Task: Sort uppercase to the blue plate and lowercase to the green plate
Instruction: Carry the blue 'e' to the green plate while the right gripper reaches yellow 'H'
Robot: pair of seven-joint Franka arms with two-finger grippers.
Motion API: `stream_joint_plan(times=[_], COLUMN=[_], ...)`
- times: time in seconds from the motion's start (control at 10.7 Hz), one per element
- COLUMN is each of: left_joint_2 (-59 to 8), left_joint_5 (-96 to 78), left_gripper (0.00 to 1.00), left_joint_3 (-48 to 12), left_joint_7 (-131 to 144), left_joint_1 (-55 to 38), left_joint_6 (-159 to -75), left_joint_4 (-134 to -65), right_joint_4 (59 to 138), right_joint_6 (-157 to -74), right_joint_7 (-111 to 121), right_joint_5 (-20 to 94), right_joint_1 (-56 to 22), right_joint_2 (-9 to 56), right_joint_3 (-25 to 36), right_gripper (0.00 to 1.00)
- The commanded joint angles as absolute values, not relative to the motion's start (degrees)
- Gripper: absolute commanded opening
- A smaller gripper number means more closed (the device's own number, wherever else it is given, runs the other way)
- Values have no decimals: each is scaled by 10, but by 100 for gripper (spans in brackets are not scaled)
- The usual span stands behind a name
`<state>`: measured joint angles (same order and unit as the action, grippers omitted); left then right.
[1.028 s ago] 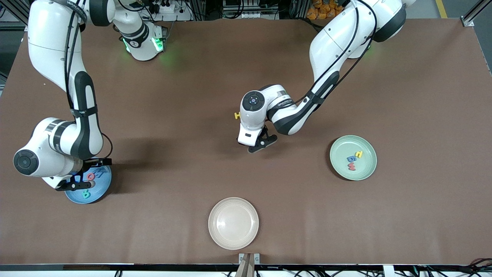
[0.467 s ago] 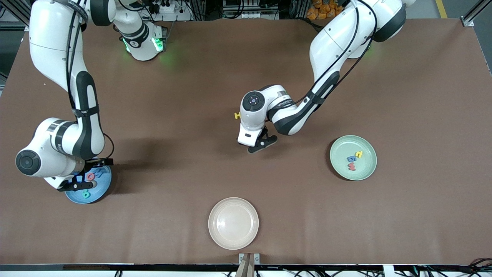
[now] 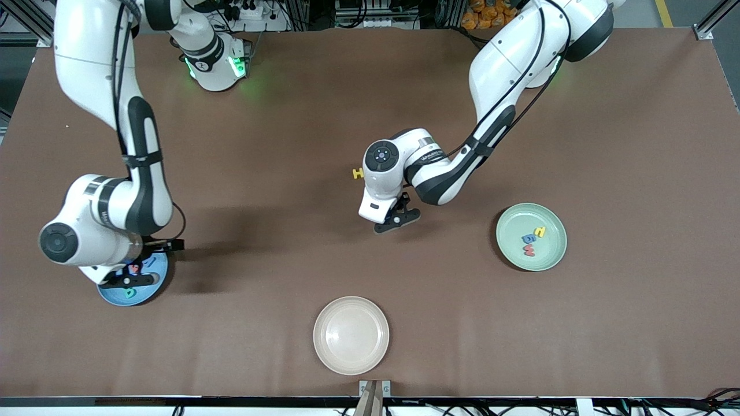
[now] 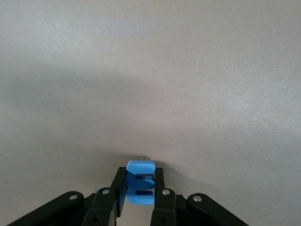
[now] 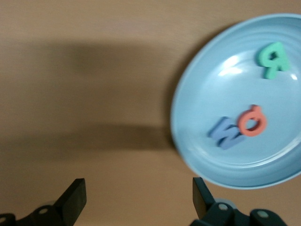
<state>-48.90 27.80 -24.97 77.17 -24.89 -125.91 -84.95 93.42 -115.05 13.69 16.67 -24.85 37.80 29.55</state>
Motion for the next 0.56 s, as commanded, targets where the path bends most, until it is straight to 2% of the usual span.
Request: stream_joint_plan(times=[0.0,0.47], left_joint_2=[-454,-354], left_joint_5=[282,283], left_gripper=[0,0], left_joint_3=[-251,-275], left_joint_7=[694,505], left_joint_1=[-214,-70], left_joint_6=[-1214,-1215], left_joint_4=[-874,-999], right_joint_4=[945,923], right_joint_6=[-1143,-1156], right_joint_7=[121,-66], right_joint_5=[174,175], right_joint_1=[-265,-404], right_joint_2=[352,352], right_joint_3=[290,287], right_gripper=[100,100])
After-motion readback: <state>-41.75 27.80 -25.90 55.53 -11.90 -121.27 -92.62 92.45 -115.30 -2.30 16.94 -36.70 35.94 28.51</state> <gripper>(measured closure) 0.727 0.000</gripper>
